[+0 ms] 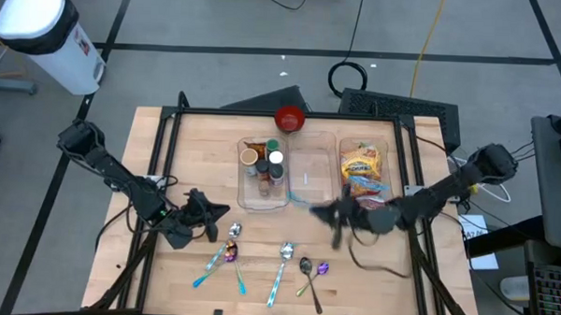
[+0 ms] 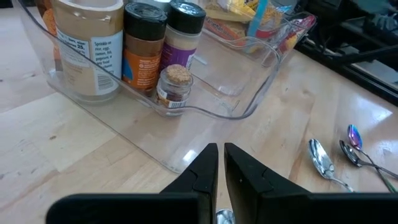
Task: Pick & Place Food Item
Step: Put the blue spoon into the middle transparent bin, then put the left blue pattern spoon into the middle transparent bin
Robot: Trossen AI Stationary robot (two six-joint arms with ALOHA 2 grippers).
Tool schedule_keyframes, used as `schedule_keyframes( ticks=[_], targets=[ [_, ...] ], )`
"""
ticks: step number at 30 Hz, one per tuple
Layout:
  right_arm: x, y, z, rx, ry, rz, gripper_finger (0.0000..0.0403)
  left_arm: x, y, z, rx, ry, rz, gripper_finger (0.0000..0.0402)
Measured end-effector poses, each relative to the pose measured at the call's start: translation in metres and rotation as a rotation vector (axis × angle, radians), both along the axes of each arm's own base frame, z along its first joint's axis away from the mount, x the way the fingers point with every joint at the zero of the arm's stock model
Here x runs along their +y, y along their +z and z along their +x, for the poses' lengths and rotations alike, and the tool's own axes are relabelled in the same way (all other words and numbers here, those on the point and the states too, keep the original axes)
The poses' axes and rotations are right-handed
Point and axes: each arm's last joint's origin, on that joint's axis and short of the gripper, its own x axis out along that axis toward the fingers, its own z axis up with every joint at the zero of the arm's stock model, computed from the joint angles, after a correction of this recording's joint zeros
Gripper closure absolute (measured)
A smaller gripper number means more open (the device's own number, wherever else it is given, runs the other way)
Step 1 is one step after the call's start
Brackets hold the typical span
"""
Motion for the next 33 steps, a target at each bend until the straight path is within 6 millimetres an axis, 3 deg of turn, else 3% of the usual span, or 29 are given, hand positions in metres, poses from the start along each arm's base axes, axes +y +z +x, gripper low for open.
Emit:
schedule_keyframes(
  ticks=[3,6,12,21,33],
  targets=[
    [-0.031,-0.006,0.01,0.023,-0.209,0.028,0.0385,0.002,0.0,0.001,0.0,0.01,0.0,0.0369],
    [-0.059,-0.023,0.021,0.079,-0.313,0.107,0.0384,0.004,0.0,0.002,0.002,0.019,0.005,0.0369],
    [-0.085,-0.055,0.036,0.19,-0.392,0.112,0.0384,0.006,0.0,0.003,0.004,0.031,0.007,0.0369],
    [-0.091,-0.067,0.036,0.252,-0.444,0.104,0.0373,0.006,0.0,0.004,0.003,0.032,0.003,0.0369],
    [-0.09,-0.066,0.034,0.27,-0.435,0.092,0.0284,0.006,0.0,0.004,0.002,0.03,0.0,0.0369]
  ],
)
